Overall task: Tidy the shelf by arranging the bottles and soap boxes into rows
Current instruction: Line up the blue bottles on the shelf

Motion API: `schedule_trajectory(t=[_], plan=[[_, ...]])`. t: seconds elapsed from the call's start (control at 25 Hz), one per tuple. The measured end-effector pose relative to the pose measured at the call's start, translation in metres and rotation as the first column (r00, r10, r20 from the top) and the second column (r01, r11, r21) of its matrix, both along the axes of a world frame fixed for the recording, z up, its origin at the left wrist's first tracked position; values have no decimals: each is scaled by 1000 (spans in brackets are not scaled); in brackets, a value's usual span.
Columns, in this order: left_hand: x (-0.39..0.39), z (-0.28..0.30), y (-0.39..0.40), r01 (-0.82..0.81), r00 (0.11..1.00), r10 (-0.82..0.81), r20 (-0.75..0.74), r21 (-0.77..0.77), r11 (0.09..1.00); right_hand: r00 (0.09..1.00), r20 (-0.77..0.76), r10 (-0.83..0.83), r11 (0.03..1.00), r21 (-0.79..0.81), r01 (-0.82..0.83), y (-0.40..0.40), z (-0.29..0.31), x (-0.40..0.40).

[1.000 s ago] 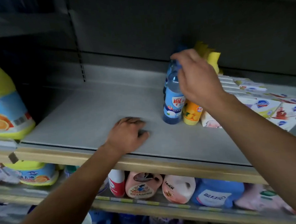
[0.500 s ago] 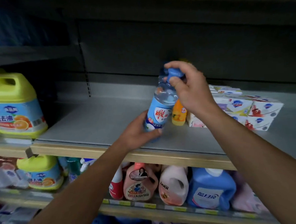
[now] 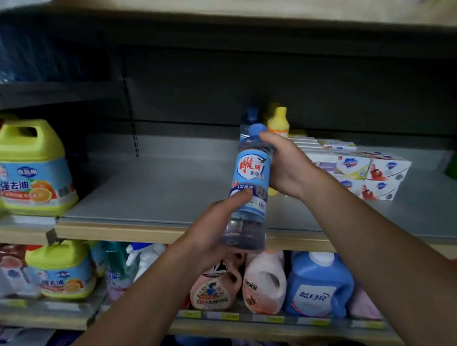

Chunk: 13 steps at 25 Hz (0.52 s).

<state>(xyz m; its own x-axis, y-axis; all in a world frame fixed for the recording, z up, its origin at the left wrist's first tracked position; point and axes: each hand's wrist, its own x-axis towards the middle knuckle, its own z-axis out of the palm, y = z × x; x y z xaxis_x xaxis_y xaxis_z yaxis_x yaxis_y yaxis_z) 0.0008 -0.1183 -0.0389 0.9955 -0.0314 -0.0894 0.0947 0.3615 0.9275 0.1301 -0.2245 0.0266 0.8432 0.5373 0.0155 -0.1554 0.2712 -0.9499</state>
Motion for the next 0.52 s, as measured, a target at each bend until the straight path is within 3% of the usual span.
schedule_trajectory(t=[0.16, 0.32, 0.4, 0.44, 0.52], plan=[[-2, 13, -8, 90, 987, -115, -108, -214, 973, 987, -157, 21, 1000, -1, -21, -3, -28, 6], [2, 11, -11, 79, 986, -101, -135, -156, 985, 990, -66, -124, 989, -85, 118, 0, -36, 14], [6, 3, -9, -56, 998, 58, -32, 63, 996, 974, 89, -206, 964, -155, 218, -1, -29, 17], [8, -2, -10, -170, 985, 154, 82, 240, 956, 943, 205, -262, 931, -204, 303, -1, -26, 18], [17, -14, -15, -398, 914, 254, 316, 586, 706, 826, 432, -362, 827, -260, 498, 2, -23, 19]])
